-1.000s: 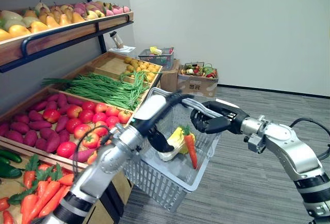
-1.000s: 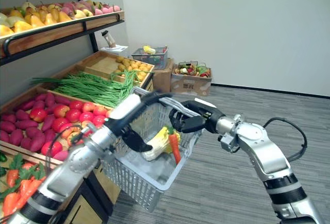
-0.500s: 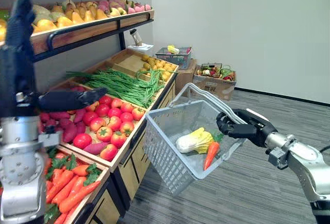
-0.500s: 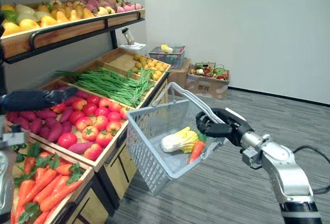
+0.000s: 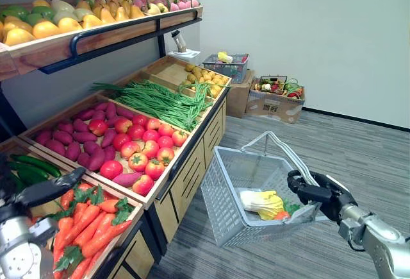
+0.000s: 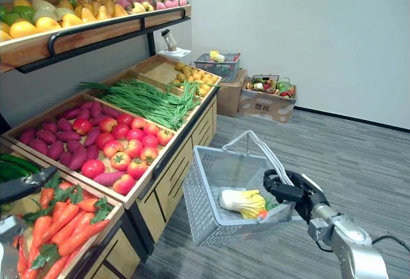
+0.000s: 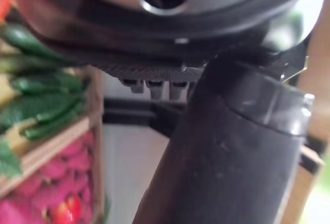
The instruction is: Pick vegetable in the basket
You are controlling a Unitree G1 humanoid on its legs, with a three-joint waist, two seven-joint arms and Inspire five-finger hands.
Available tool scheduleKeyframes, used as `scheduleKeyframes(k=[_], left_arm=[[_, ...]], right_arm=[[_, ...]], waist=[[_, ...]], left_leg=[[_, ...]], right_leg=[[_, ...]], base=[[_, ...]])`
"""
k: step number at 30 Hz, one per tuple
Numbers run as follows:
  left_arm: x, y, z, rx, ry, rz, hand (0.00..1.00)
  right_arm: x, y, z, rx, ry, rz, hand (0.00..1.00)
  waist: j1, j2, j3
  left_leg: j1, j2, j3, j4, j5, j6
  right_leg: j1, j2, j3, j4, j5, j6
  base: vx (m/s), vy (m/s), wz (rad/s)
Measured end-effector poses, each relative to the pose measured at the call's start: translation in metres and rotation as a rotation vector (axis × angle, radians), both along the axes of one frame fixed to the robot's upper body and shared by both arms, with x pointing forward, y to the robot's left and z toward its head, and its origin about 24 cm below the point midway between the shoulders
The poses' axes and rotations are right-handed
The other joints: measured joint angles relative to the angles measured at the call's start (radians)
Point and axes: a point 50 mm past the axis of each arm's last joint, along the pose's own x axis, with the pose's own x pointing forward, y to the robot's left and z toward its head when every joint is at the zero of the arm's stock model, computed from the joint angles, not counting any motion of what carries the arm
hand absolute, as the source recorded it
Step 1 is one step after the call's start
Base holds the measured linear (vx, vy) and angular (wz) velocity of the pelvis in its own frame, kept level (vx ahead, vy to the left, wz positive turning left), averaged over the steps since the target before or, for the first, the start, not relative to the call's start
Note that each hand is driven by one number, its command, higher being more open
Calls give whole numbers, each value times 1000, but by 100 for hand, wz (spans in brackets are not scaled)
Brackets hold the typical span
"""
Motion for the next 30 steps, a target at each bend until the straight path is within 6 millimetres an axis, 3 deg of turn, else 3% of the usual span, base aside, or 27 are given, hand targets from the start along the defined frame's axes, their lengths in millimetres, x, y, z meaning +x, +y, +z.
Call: scheduleKeyframes(k=[3, 6, 11, 13, 19, 22, 25, 28, 30], left_arm=[[-30, 13, -30, -163, -30, 215, 100], [-63, 9, -59, -271, -6, 431, 100], [-81, 1, -76, -321, 7, 599, 100], [-85, -1, -76, -312, -15, 647, 100], [-98, -2, -77, -282, -40, 763, 100], [-106, -11, -94, -315, 9, 790, 100], [-115, -36, -123, -368, 176, 782, 100], [-127, -47, -143, -432, 251, 782, 100], [-133, -47, -143, -417, 226, 783, 100]], right_arm=[[-2, 0, -7, 21, 15, -48, 0], [-4, 4, -13, 43, 23, -82, 0], [-4, 6, -17, 55, 28, -112, 0], [-4, 7, -17, 59, 26, -116, 0], [-4, 7, -20, 67, 33, -131, 0], [-1, 10, -25, 97, 48, -138, 0], [1, 11, -26, 104, 51, -135, 0], [2, 17, -28, 120, 55, -122, 0], [5, 21, -31, 132, 58, -113, 0]], waist=[[-1, 4, 3], [2, 1, 6], [15, 4, 12], [32, 6, 16], [43, 8, 23], [55, 6, 26], [72, 0, 32], [76, -13, 43], [77, -16, 47]], left_leg=[[-4, 0, -14, 8, -4, 3], [-18, -1, -41, 15, -5, 4], [-35, -1, -95, 26, -5, 3], [-39, -3, -115, 27, -4, 3], [-49, -14, -191, 26, 2, 4], [-51, -22, -212, 25, 5, 7], [-54, -29, -232, 24, 9, 9], [-52, -29, -252, 23, 10, 7], [-54, -30, -256, 23, 12, 9]], right_leg=[[9, -3, -12, 0, -5, 2], [14, -7, -38, -1, -16, 2], [32, -14, -90, 0, -24, 6], [39, -16, -110, 0, -29, 8], [72, -31, -186, 0, -47, 19], [82, -37, -207, 0, -52, 25], [90, -45, -227, 0, -57, 31], [102, -44, -247, 0, -64, 32], [103, -46, -251, 0, -64, 32]], base=[[-41, 43, 14], [-26, 24, 23], [8, 14, 33], [32, 24, 29], [46, 24, 40], [30, 29, 22], [16, 24, 18], [7, 1, 21], [-3, -1, 6]])
